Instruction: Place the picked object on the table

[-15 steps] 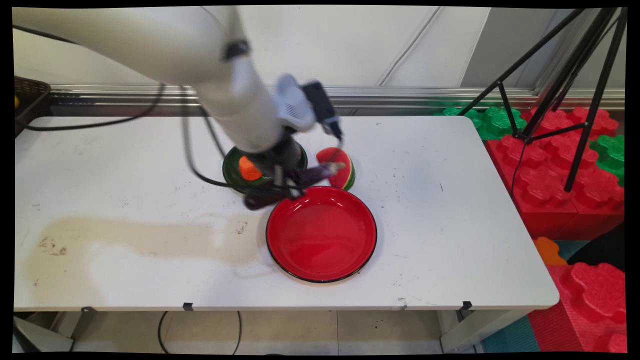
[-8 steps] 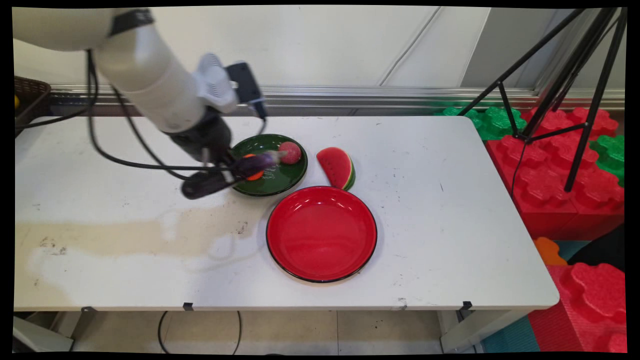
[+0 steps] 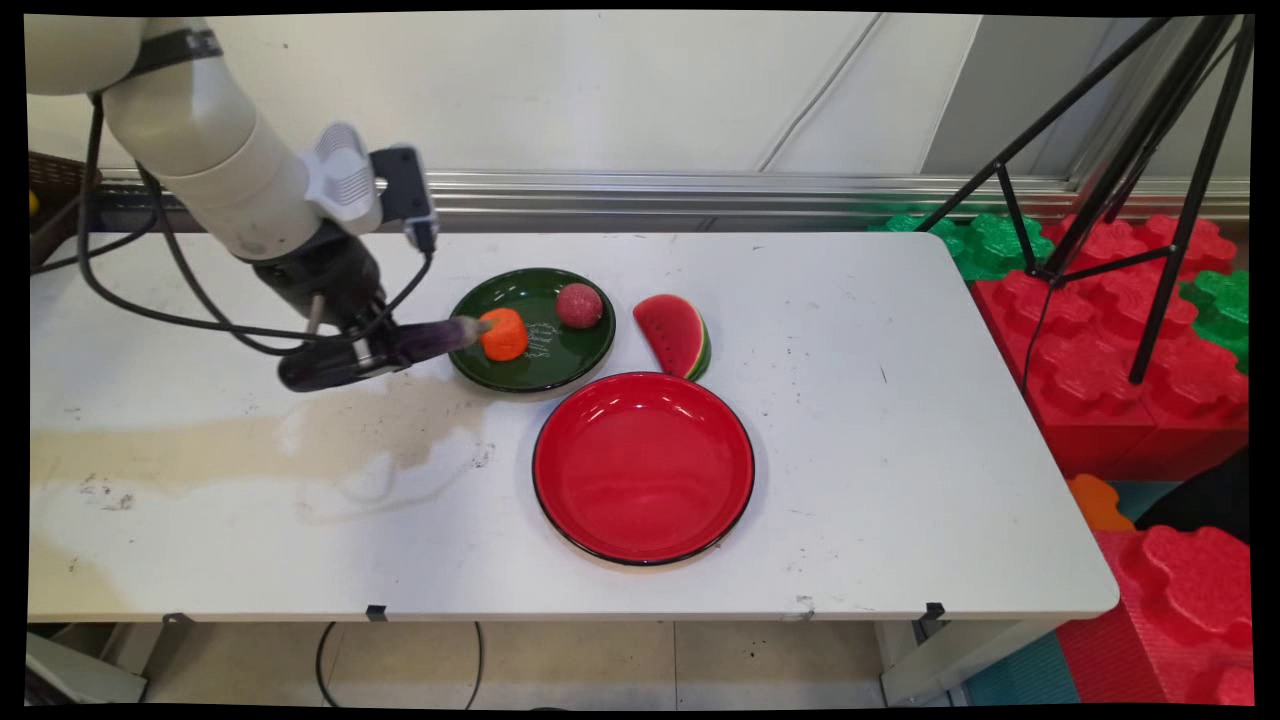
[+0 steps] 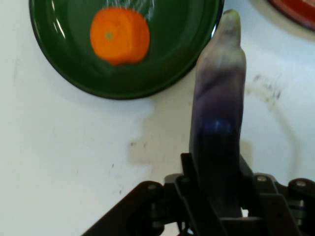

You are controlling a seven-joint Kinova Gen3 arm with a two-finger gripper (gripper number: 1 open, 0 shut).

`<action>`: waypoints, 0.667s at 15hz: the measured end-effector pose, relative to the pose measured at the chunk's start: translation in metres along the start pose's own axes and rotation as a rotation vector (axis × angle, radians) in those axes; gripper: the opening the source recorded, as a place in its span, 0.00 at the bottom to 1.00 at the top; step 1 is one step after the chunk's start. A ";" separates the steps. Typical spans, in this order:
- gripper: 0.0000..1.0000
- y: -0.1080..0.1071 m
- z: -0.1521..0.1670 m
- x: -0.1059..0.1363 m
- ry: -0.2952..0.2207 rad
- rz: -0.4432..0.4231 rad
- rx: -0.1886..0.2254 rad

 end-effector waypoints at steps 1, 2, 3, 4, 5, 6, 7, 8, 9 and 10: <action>0.00 -0.005 0.005 -0.005 -0.013 0.021 -0.006; 0.00 -0.008 0.009 -0.008 -0.021 0.034 -0.010; 0.00 -0.014 0.014 -0.011 -0.030 0.056 -0.016; 0.00 -0.019 0.021 -0.014 -0.040 0.084 -0.022; 0.00 -0.025 0.028 -0.016 -0.046 0.113 -0.028; 0.00 -0.029 0.035 -0.017 -0.050 0.137 -0.035; 0.00 -0.031 0.039 -0.018 -0.053 0.154 -0.039; 0.00 -0.034 0.046 -0.018 -0.055 0.179 -0.048; 0.00 -0.037 0.054 -0.018 -0.058 0.206 -0.057; 0.00 -0.039 0.062 -0.017 -0.059 0.233 -0.068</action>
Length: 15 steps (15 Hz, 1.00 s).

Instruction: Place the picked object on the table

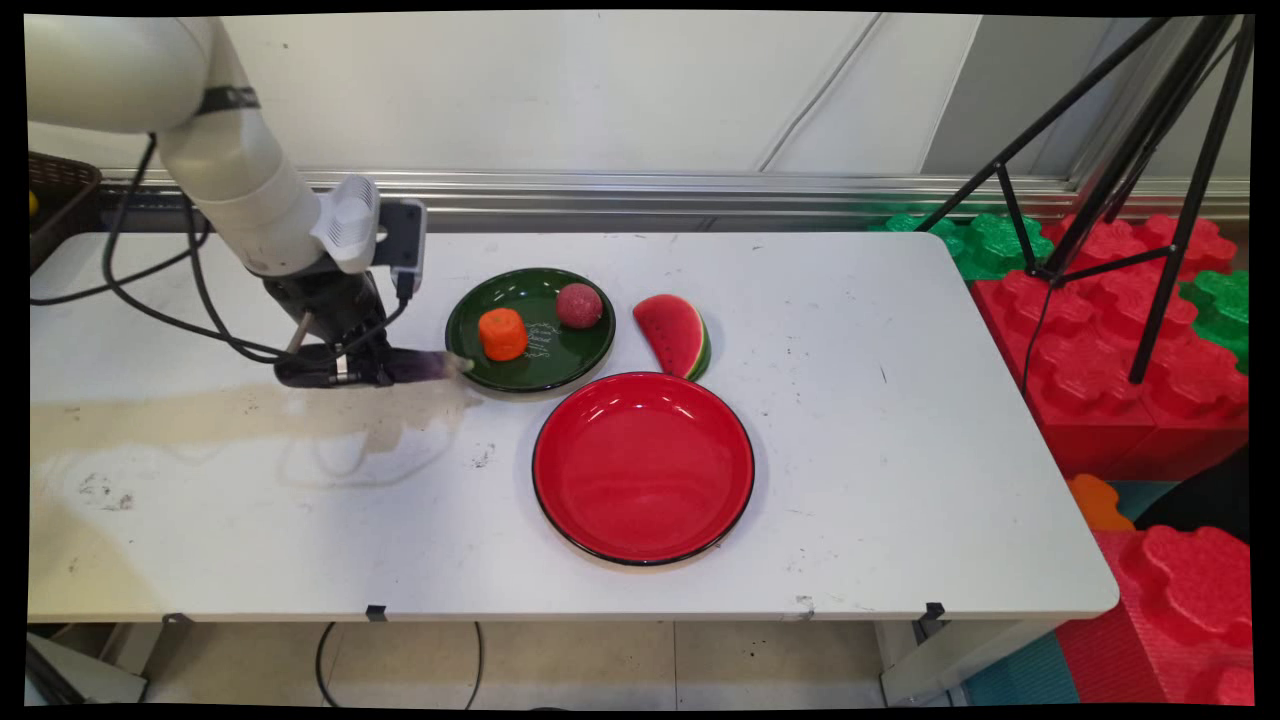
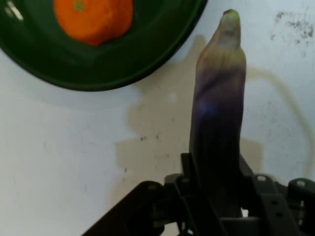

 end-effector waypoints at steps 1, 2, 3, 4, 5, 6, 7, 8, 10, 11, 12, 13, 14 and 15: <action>0.00 -0.002 0.006 0.000 0.001 0.021 -0.008; 0.00 -0.003 0.010 0.001 0.002 0.034 -0.015; 0.00 -0.004 0.016 0.001 0.004 0.053 -0.022; 0.00 -0.006 0.023 0.003 0.009 0.071 -0.029; 0.00 -0.008 0.029 0.004 0.015 0.083 -0.034; 0.00 -0.010 0.034 0.005 0.020 0.093 -0.038; 0.00 -0.011 0.037 0.006 0.024 0.100 -0.040; 0.00 -0.012 0.041 0.007 0.029 0.110 -0.043; 0.00 -0.014 0.047 0.009 0.038 0.126 -0.049; 0.00 -0.014 0.050 0.010 0.043 0.136 -0.053; 1.00 -0.015 0.053 0.011 0.047 0.145 -0.057; 1.00 -0.015 0.055 0.011 0.051 0.153 -0.059; 1.00 -0.015 0.056 0.011 0.054 0.160 -0.061; 1.00 -0.016 0.058 0.012 0.056 0.168 -0.060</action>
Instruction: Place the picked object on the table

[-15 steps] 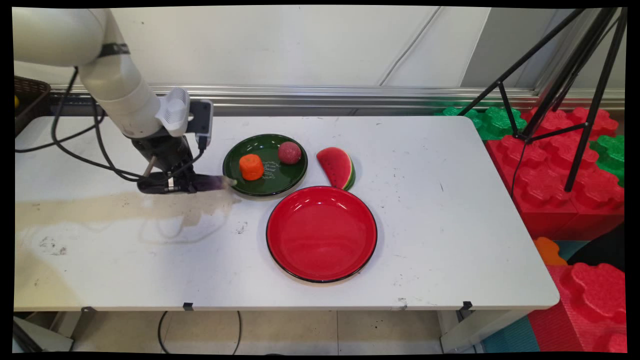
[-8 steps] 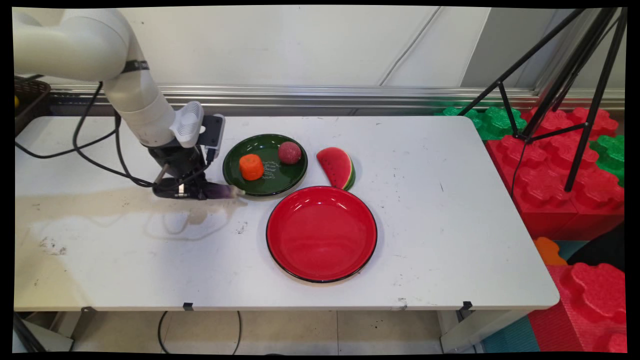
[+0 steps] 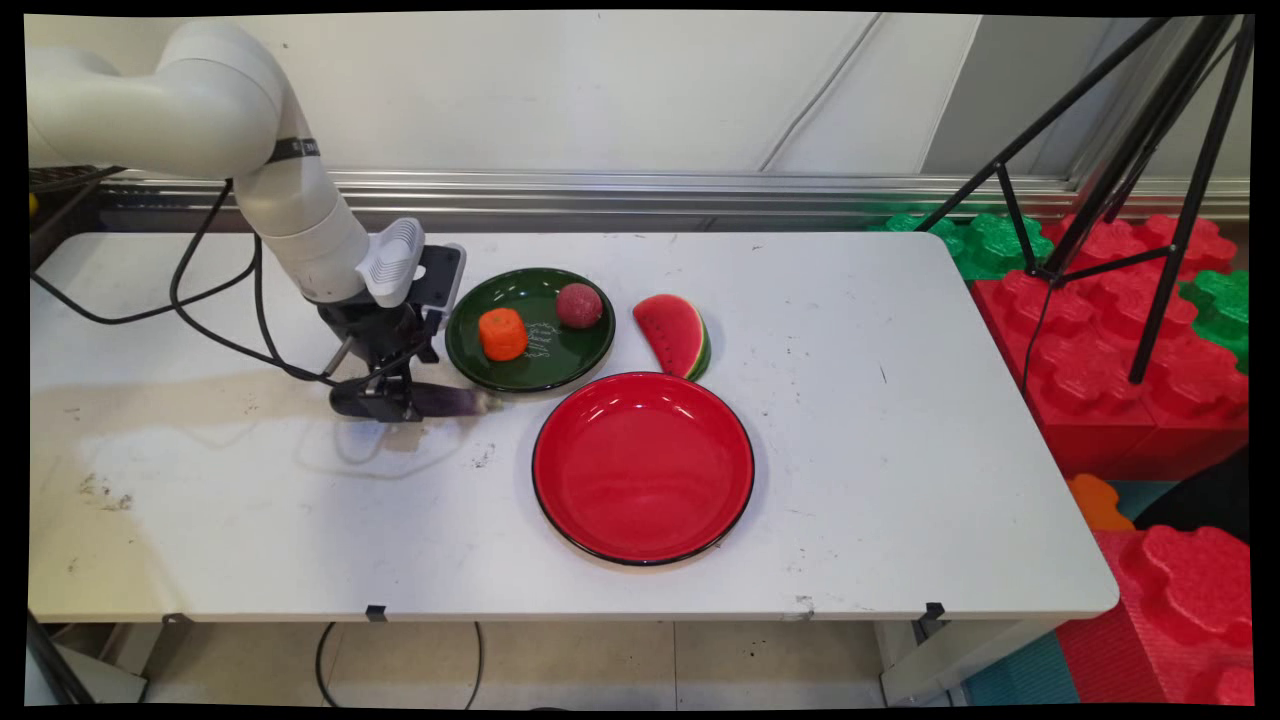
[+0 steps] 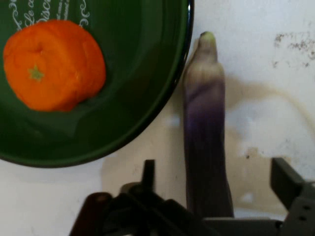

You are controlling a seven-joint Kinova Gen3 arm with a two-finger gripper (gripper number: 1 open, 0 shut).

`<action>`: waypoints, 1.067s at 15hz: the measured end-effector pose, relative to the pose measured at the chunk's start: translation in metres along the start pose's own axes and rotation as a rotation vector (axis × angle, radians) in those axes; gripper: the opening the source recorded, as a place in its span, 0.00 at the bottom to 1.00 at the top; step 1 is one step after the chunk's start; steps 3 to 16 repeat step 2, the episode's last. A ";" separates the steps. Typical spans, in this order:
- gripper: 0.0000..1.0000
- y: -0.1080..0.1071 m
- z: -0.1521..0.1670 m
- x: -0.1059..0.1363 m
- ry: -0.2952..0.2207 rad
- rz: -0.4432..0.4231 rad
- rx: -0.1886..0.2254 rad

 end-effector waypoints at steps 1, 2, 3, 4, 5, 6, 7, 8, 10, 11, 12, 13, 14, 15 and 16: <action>1.00 0.000 0.001 0.000 0.001 0.005 0.001; 1.00 -0.001 0.001 -0.001 0.002 0.011 0.004; 1.00 -0.001 0.001 -0.001 0.002 0.011 0.004; 1.00 -0.001 0.001 -0.001 0.002 0.011 0.004; 1.00 -0.001 0.001 -0.001 0.002 0.011 0.004; 1.00 -0.001 0.001 -0.001 0.002 0.011 0.004; 1.00 -0.001 0.001 -0.001 0.002 0.011 0.004; 1.00 -0.001 0.001 -0.001 0.002 0.011 0.004; 1.00 -0.001 0.001 -0.001 0.002 0.011 0.004; 1.00 -0.001 0.001 -0.001 0.002 0.011 0.004; 1.00 -0.001 0.001 -0.001 0.002 0.011 0.004; 1.00 -0.001 0.001 -0.001 0.002 0.011 0.004; 1.00 -0.001 0.001 -0.001 0.002 0.011 0.004; 1.00 -0.001 0.001 -0.001 0.002 0.011 0.004; 1.00 -0.001 0.001 -0.001 0.002 0.011 0.004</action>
